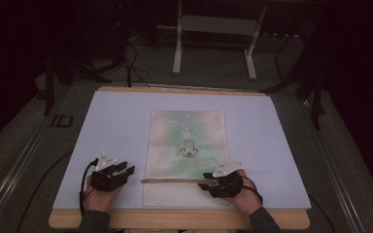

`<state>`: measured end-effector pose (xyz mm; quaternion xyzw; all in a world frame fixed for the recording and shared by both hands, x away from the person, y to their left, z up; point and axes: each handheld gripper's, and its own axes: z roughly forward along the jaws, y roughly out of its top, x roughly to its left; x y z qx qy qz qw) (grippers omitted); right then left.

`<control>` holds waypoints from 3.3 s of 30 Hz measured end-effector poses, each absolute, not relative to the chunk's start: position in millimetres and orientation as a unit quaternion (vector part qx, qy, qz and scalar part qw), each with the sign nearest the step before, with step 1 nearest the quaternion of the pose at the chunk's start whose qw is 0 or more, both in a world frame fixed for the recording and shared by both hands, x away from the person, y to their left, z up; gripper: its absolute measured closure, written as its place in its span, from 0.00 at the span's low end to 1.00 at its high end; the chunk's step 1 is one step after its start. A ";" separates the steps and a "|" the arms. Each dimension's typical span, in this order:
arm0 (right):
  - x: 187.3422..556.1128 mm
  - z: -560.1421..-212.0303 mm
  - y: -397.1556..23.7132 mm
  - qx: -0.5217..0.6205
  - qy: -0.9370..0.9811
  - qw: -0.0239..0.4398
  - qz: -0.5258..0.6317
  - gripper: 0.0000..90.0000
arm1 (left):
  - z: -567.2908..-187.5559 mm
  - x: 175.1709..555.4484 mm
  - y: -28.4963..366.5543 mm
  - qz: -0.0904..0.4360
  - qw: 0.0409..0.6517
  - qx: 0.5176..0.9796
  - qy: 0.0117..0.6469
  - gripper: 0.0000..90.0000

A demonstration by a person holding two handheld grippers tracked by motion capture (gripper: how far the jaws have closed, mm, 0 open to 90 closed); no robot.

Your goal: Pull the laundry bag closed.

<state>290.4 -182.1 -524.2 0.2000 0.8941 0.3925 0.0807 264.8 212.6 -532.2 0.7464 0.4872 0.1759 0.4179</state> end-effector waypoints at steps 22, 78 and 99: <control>296.1 -509.1 -135.7 0.132 0.926 0.084 0.344 0.66 | -530.8 263.6 216.9 0.168 0.427 0.742 0.489 0.70; 300.9 -506.9 -29.0 0.060 0.934 0.042 0.350 0.78 | -527.9 263.8 228.8 0.169 0.429 0.740 0.491 0.69; 307.8 -515.2 7.6 0.061 0.927 0.029 0.368 0.87 | -527.1 263.6 233.2 0.170 0.432 0.735 0.494 0.69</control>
